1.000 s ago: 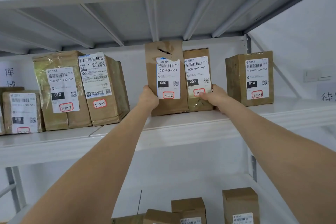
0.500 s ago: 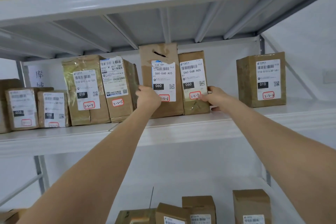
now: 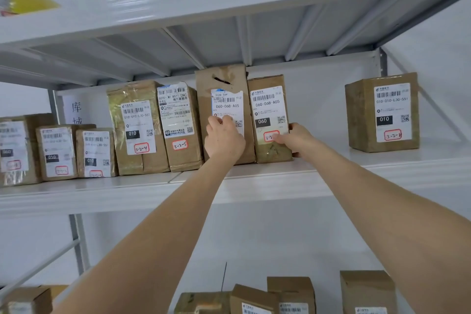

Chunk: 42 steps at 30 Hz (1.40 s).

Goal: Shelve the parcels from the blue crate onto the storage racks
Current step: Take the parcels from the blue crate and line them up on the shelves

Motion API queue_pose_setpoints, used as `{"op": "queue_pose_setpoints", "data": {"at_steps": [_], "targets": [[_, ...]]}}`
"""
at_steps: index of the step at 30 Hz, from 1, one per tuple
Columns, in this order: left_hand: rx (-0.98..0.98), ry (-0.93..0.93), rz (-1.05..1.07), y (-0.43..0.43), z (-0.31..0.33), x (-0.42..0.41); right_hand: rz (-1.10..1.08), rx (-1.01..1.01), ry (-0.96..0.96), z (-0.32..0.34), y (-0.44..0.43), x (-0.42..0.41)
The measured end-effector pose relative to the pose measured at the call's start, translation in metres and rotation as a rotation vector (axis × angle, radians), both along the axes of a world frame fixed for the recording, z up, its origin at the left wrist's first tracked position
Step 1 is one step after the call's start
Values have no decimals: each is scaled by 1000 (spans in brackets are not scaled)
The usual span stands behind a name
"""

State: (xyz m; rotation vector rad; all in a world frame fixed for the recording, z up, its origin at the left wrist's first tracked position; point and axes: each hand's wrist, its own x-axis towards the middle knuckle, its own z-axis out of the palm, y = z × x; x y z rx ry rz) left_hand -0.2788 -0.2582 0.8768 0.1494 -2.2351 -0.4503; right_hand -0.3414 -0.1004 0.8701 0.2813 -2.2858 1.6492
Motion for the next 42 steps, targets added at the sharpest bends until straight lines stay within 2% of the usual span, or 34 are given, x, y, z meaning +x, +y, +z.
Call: {"op": "queue_pose_setpoints", "data": {"at_steps": [9, 12, 16, 18, 21, 24, 26, 30, 38, 42], "targets": [[4, -34, -17, 3, 1, 3, -32, 40, 5, -3, -3, 5], [23, 19, -102, 10, 2, 2, -68, 85, 21, -1, 6, 11], [26, 182, -328, 44, 5, 0, -343, 132, 261, 1, 35, 26], [6, 191, -429, 78, 4, -3, -504, 167, 349, 1, 64, 33], [27, 75, -557, 135, -1, -8, -717, 179, 350, -3, 123, 41], [120, -149, -625, 183, -4, -8, -780, 40, 232, -5, 188, 39], [177, -260, -645, 204, -5, -6, -757, -6, 140, -8, 217, 37], [229, -338, -631, 244, -4, 3, -587, 74, 4, -10, 243, 27], [279, -368, -606, 270, 1, -8, -387, -33, -32, -1, 251, 13], [326, -400, -632, 272, 0, -17, -199, 50, -43, -3, 246, 17]]}}
